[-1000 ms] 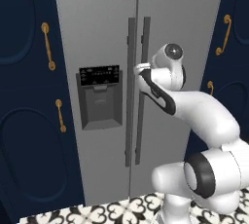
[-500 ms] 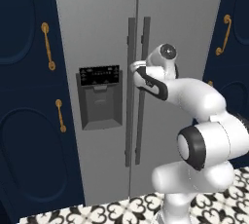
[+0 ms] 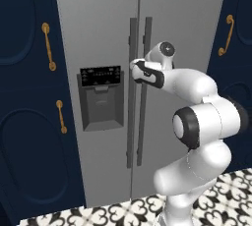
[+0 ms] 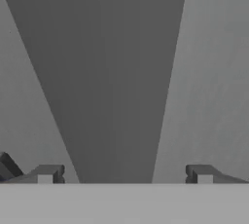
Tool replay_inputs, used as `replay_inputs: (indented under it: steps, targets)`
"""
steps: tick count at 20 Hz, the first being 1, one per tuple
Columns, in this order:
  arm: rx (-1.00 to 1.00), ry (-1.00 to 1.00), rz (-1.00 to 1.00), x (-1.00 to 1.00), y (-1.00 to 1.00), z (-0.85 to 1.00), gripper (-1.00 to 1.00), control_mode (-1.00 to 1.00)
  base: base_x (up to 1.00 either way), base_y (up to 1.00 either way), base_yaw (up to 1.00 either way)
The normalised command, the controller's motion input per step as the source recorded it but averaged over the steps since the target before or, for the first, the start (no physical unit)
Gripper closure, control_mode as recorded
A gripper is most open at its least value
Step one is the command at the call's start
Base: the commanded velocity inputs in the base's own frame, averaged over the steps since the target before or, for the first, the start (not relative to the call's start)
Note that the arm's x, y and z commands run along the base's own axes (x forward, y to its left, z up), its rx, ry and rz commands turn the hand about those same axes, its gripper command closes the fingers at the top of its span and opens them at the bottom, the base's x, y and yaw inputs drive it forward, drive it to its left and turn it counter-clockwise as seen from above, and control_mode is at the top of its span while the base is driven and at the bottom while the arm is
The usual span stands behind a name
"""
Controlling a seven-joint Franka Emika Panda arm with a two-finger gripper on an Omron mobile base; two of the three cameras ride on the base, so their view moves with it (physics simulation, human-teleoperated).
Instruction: Take the strawberry from the fridge and place it on top of the pancake, located on the dining counter.
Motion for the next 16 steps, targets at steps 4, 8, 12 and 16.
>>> replay_inputs:
  steps: [4, 8, 12, 16]
  targets:
    - [0.0, 0.0, 0.02, 0.63, 0.0, -0.22, -1.0, -1.0, 0.0, 0.0, 0.0]
    - [0.0, 0.0, 0.01, 0.68, 0.0, -0.24, 1.0, -1.0, 0.0, 0.0, 0.0]
    - [0.0, 0.0, 0.0, 0.36, 0.0, -0.21, 1.0, -1.0, 0.0, 0.0, 0.0]
    - [0.0, 0.0, 0.0, -0.16, -0.05, -0.11, 1.0, -1.0, 0.0, 0.0, 0.0]
